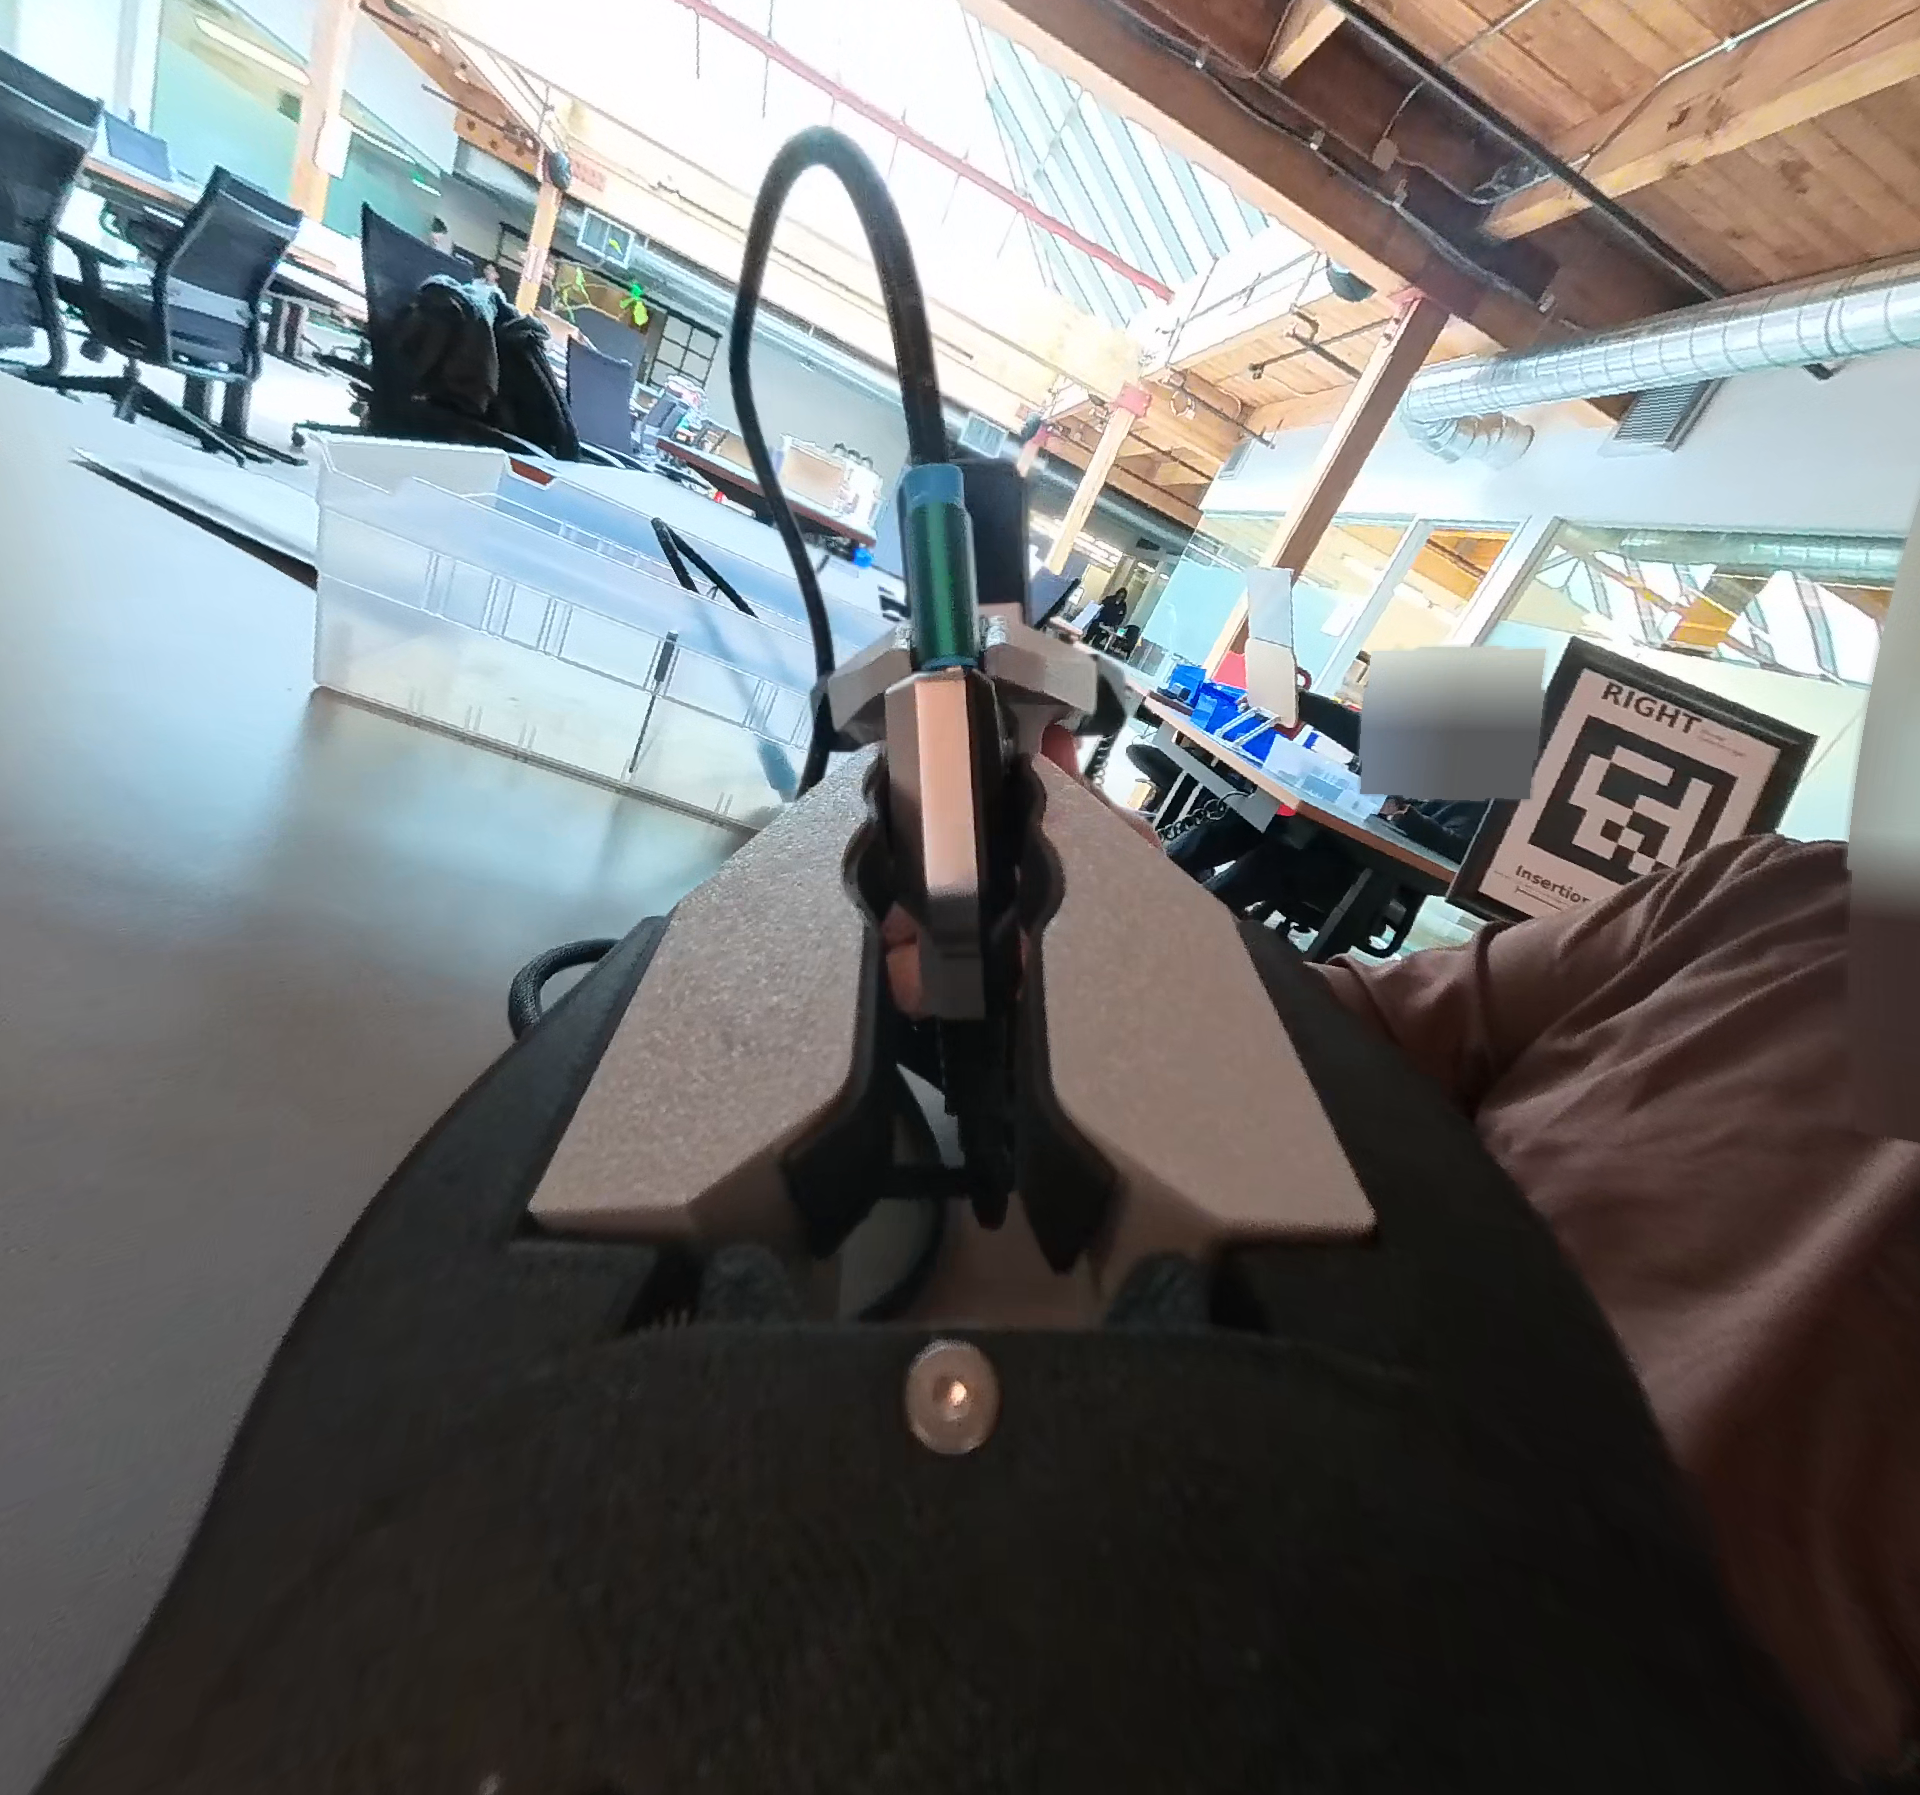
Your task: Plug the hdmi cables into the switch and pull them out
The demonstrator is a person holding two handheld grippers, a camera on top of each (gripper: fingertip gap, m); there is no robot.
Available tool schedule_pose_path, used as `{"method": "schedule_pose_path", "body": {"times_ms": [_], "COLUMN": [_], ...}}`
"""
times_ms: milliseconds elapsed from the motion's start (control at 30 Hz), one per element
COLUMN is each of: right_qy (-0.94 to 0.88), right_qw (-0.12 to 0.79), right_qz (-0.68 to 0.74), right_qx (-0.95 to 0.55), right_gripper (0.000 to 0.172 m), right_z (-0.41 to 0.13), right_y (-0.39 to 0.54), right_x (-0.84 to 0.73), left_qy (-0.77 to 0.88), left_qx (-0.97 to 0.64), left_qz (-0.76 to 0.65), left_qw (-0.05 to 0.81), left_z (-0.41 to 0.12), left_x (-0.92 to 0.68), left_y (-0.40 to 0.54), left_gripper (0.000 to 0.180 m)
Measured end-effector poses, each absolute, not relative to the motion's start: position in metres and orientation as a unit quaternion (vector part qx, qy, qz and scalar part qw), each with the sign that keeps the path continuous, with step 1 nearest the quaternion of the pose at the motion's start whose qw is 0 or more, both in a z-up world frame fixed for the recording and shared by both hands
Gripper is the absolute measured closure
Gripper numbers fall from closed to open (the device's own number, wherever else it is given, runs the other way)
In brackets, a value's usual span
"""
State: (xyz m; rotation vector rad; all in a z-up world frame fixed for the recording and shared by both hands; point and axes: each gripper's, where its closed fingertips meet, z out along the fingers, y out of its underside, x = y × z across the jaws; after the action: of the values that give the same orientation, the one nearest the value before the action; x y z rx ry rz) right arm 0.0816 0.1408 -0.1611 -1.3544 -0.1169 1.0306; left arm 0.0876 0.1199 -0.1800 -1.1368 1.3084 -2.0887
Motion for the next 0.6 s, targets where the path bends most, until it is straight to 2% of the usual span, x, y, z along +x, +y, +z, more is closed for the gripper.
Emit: {"method": "schedule_pose_path", "body": {"times_ms": [167,467,533,600], "right_qy": [-0.045,-0.231,-0.249,-0.243], "right_qw": [0.668,0.676,0.666,0.656], "right_qz": [0.444,0.258,0.253,0.281], "right_qx": [-0.596,-0.651,-0.656,-0.657], "right_gripper": [0.167,0.160,0.159,0.164], "right_z": [-0.159,-0.153,-0.154,-0.153], "right_y": [0.142,0.134,0.132,0.128], "right_x": [0.083,0.069,0.068,0.069], "left_qy": [0.460,0.473,0.478,0.488], "left_qx": [-0.408,-0.378,-0.373,-0.368], "left_qz": [-0.760,-0.765,-0.764,-0.757], "left_qw": [0.211,0.219,0.221,0.233], "left_z": [-0.177,-0.172,-0.172,-0.172], "left_x": [0.088,0.081,0.080,0.081], "left_y": [0.122,0.116,0.113,0.110], "left_gripper": [0.161,0.163,0.162,0.163]}}
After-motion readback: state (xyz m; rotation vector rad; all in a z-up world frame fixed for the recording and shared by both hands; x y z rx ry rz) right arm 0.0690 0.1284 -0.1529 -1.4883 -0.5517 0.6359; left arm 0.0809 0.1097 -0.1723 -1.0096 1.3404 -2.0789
